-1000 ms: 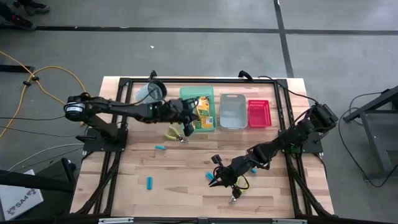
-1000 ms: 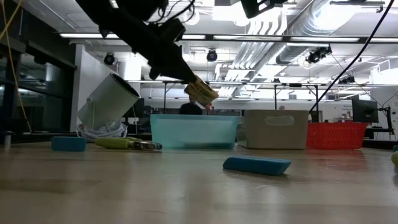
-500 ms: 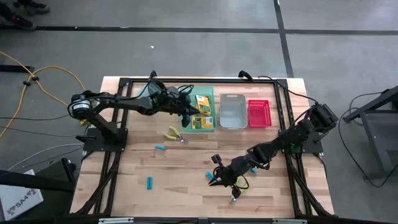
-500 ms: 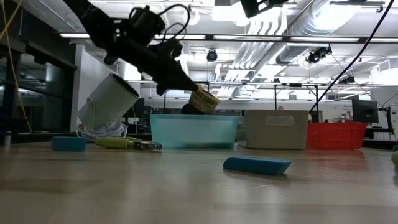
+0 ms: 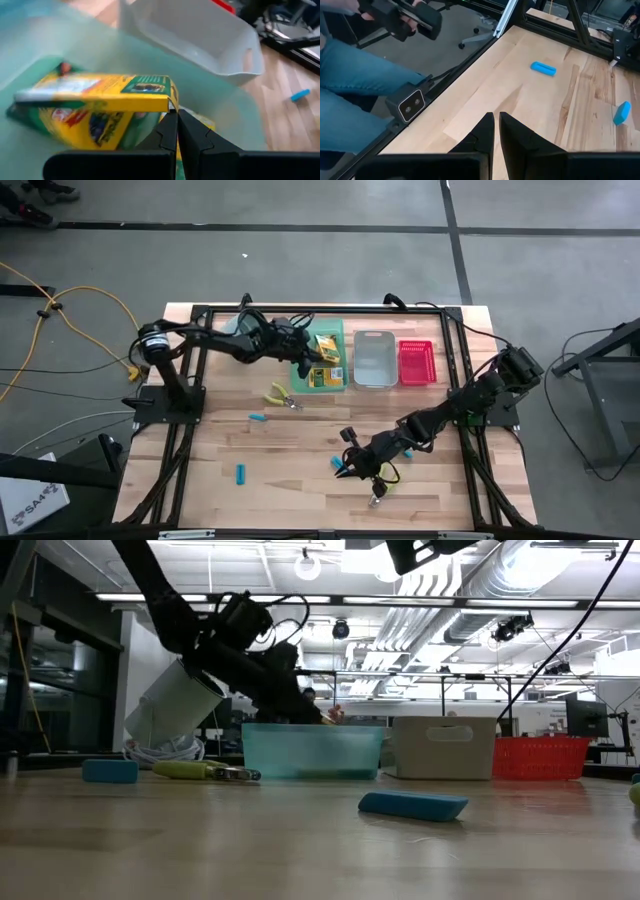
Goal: Pick & Place School Supplies
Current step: Put the yellow crayon box into the green bin
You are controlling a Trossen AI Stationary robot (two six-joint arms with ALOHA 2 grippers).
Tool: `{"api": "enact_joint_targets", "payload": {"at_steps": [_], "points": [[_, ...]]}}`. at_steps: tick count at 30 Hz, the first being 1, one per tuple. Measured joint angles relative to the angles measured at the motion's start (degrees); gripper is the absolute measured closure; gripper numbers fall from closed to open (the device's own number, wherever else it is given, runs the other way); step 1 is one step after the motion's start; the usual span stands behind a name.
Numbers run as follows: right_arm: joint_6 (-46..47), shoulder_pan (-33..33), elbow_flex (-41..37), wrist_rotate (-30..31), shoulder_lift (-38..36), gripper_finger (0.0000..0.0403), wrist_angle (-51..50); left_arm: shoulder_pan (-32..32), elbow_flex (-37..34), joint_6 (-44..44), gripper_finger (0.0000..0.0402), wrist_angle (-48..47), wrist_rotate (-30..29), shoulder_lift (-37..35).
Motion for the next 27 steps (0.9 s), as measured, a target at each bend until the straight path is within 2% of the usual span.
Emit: {"api": "enact_joint_targets", "payload": {"at_steps": [11, 16, 27], "points": [[0.1, 0.0, 0.0, 0.0, 0.0, 0.0382, 0.0, 2.2, 0.0, -11.6, 0.0401, -0.5, 3.3, 0.5], [0.2, 0.0, 0.0, 0.0, 0.0, 0.0382, 0.0, 1.5, 0.0, -12.4, 0.04, -0.9, 3.4, 0.5], [0.2, 0.0, 0.0, -0.2, 0.0, 0.0382, 0.0, 1.3, 0.0, -12.4, 0.0344, -0.8, 2.6, 0.5]]}}
